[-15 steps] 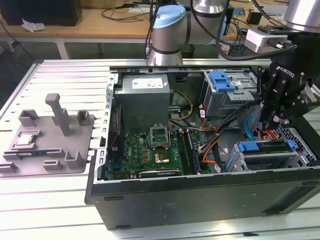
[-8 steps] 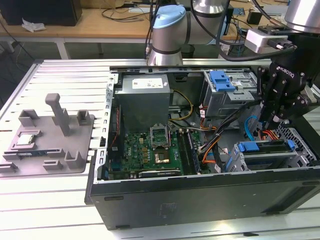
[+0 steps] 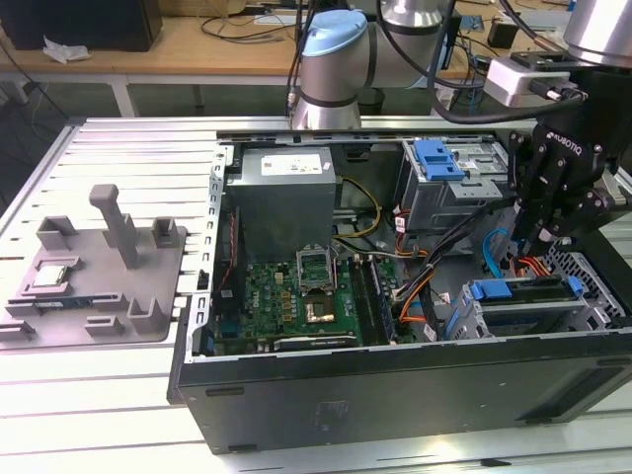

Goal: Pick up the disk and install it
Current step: 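Insert the second disk wire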

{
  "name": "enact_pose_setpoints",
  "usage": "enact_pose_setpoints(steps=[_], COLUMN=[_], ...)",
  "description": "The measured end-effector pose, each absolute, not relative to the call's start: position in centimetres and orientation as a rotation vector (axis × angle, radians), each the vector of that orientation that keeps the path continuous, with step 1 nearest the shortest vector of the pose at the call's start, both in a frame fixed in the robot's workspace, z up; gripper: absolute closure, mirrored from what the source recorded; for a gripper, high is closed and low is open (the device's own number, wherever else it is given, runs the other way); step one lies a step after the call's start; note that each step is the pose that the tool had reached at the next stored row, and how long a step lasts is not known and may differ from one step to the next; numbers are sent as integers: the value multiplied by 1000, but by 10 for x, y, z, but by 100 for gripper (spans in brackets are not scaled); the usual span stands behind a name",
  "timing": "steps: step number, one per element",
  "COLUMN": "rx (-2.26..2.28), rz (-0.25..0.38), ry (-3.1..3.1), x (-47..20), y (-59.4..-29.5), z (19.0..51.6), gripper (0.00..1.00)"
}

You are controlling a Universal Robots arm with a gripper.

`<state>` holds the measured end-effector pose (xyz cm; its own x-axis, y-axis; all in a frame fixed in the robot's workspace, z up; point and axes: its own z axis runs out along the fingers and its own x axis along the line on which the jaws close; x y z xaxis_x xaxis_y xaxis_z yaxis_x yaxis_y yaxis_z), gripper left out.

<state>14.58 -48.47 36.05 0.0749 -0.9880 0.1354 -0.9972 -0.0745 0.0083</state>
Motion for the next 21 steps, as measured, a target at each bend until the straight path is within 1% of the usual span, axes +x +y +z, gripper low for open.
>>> enact_pose_setpoints(steps=[1, 2, 11, 17, 21], rx=[2231, 2233, 2239, 2244, 2246], rz=[139, 136, 124, 99, 94], ry=[-2069, -2071, -2077, -2099, -2102], x=[146, 146, 146, 146, 146], y=[-485, -486, -489, -494, -499], z=[361, 361, 361, 361, 361], gripper=[75, 84, 84, 84, 84])
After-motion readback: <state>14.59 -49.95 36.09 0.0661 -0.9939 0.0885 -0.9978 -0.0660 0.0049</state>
